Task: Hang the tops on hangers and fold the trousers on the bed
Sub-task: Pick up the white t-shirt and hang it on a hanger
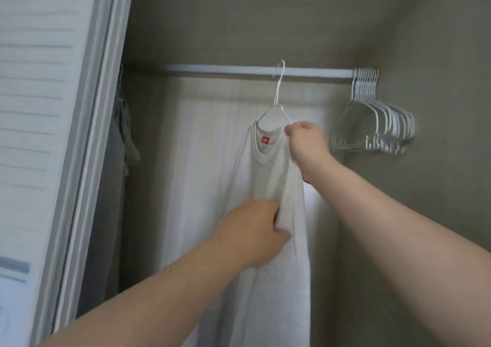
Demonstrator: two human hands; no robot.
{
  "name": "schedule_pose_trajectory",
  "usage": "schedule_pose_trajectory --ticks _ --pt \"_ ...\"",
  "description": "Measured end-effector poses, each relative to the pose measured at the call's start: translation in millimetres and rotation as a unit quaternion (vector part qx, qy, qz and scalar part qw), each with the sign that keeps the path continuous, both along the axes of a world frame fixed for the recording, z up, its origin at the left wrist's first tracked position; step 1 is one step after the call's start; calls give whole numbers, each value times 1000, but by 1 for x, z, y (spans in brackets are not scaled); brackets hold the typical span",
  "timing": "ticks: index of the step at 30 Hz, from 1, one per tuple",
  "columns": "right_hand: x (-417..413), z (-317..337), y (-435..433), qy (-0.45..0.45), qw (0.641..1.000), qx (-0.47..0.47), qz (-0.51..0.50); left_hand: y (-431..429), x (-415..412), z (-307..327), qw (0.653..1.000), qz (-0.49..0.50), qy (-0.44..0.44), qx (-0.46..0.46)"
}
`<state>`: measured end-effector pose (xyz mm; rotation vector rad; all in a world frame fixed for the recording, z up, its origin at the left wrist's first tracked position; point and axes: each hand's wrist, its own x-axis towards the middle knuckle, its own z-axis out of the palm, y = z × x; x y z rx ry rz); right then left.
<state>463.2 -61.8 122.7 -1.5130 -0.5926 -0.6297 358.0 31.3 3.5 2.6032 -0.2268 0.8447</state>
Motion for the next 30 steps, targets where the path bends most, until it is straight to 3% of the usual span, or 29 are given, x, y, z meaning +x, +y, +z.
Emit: schedule_pose_trajectory --ticks 6,10,13,21,25,30 --pt "59 48 26 -24 1000 -2 13 41 53 35 996 67 -34 39" --pt "84 66 45 19 999 22 36 63 73 52 993 100 -53 45" --pt "96 67 57 66 994 56 65 73 80 53 992 102 -59 40" --pt "136 32 82 133 989 27 57 98 86 39 992 114 -30 47" --pt "134 35 87 116 989 31 82 106 84 40 990 127 -31 47" --pt "116 63 85 31 994 28 104 106 79 57 989 129 -60 44"
